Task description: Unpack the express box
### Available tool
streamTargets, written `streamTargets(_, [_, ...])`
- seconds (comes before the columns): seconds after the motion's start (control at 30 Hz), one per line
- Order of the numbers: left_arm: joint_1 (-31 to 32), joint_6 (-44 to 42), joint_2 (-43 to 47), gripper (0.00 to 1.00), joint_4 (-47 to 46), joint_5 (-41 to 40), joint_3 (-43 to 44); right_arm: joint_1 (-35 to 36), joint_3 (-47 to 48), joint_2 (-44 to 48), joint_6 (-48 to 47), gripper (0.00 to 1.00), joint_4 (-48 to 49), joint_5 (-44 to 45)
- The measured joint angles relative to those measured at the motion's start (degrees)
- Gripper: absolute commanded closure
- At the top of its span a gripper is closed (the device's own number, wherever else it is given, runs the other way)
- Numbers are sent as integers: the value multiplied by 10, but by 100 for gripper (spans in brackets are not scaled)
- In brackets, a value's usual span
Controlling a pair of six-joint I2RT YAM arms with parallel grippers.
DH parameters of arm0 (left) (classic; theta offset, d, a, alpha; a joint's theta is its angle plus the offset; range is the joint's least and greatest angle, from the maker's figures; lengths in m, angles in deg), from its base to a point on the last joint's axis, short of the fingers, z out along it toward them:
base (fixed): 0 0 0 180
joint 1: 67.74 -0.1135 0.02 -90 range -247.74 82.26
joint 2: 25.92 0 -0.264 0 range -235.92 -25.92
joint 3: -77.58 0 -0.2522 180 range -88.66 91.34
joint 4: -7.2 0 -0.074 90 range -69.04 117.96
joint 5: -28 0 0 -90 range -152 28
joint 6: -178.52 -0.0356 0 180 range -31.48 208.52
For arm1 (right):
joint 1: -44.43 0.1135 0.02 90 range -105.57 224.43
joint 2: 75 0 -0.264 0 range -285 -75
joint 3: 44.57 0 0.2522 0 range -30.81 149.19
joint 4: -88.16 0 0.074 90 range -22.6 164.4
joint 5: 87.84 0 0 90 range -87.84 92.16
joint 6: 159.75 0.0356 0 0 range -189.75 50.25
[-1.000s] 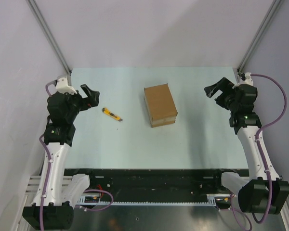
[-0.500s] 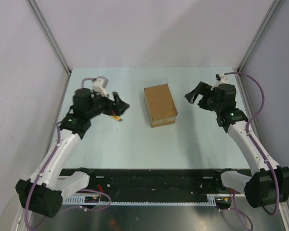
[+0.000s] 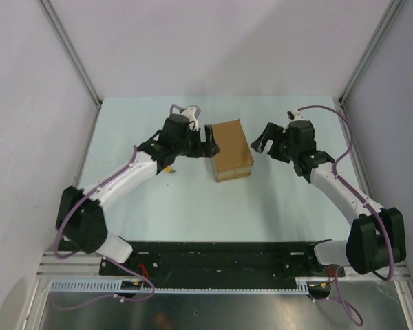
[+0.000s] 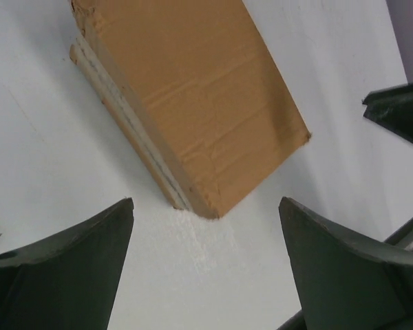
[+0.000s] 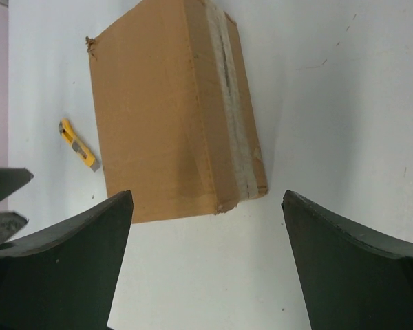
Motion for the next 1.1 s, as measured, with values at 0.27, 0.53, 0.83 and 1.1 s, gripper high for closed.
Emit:
streamTargets(0.27, [0, 47, -153, 34, -18, -2, 111, -3, 0, -99, -7, 19, 68, -54])
streamTargets(0.53, [-3, 64, -191, 44, -19, -4, 116, -4, 0, -148, -19, 25, 110, -111])
streamTargets(0.83, [-14, 89, -192, 57, -24, -4, 77, 1, 0, -160, -20, 41, 146, -137])
streamTargets(1.1, [-19, 107, -189, 81, -62, 6, 54, 14, 0, -168, -28, 63, 146, -127])
